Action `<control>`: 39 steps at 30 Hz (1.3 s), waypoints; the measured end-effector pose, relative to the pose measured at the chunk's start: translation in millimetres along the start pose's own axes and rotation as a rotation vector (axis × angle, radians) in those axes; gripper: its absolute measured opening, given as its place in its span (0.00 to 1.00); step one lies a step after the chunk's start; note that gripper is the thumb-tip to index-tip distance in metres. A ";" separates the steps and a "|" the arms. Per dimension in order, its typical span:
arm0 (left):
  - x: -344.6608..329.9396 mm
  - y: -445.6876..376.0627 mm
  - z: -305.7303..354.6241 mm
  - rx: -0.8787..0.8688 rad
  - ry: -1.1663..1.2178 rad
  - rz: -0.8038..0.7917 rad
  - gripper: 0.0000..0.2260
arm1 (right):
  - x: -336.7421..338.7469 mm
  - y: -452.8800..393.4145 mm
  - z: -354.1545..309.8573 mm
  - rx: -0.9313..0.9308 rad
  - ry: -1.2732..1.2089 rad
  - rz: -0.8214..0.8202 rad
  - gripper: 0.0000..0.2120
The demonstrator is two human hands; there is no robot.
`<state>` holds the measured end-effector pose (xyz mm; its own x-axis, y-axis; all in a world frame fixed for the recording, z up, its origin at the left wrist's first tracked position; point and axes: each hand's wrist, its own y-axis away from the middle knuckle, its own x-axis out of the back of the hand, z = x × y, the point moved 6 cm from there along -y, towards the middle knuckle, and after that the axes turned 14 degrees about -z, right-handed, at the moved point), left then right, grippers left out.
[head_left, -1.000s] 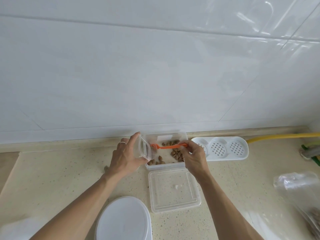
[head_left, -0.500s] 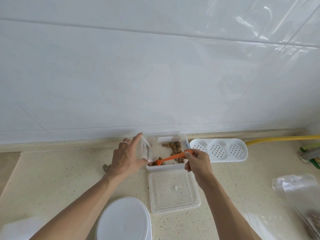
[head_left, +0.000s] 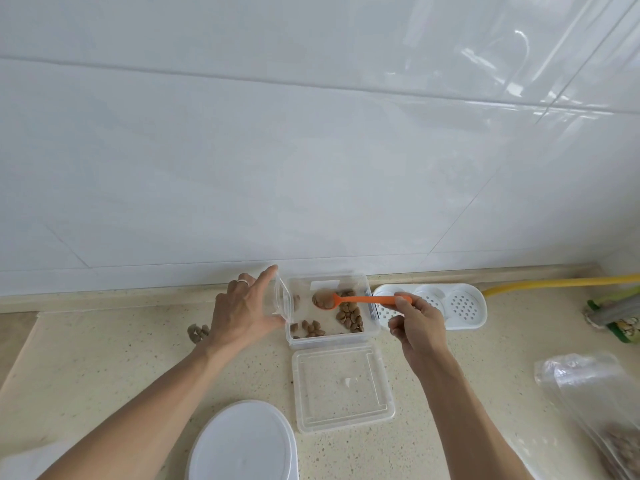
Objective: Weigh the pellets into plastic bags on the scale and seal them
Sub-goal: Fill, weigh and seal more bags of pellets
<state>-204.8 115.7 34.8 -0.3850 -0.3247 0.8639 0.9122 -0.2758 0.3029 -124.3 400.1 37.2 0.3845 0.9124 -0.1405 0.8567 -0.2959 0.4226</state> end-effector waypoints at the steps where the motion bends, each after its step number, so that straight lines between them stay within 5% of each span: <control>1: -1.3 -0.3 2.1 0.009 -0.021 -0.017 0.42 | -1.6 0.7 -7.6 0.018 0.015 -0.005 0.07; 7: -6.0 -4.6 16.9 0.012 0.030 -0.077 0.43 | -45.2 19.5 -51.1 0.196 0.290 -0.134 0.06; 16: -17.1 -14.2 11.3 0.044 0.416 -0.146 0.45 | -78.6 42.0 -80.0 0.352 0.533 -0.374 0.08; 24: -24.1 -6.8 6.6 0.058 0.337 -0.084 0.44 | -33.9 32.3 -75.0 0.413 0.565 -0.059 0.08; 32: -27.1 6.3 10.4 -0.035 0.127 -0.045 0.44 | -41.2 20.8 -33.5 0.483 1.136 -0.147 0.08; 39: -28.8 6.3 10.2 -0.060 0.102 -0.037 0.44 | -19.7 21.5 -32.8 0.343 0.917 -0.063 0.09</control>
<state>-186.6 132.5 15.9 -0.4334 -0.4030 0.8060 0.8882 -0.3424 0.3064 -124.7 384.9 78.4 0.0426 0.7521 0.6577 0.9756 -0.1733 0.1348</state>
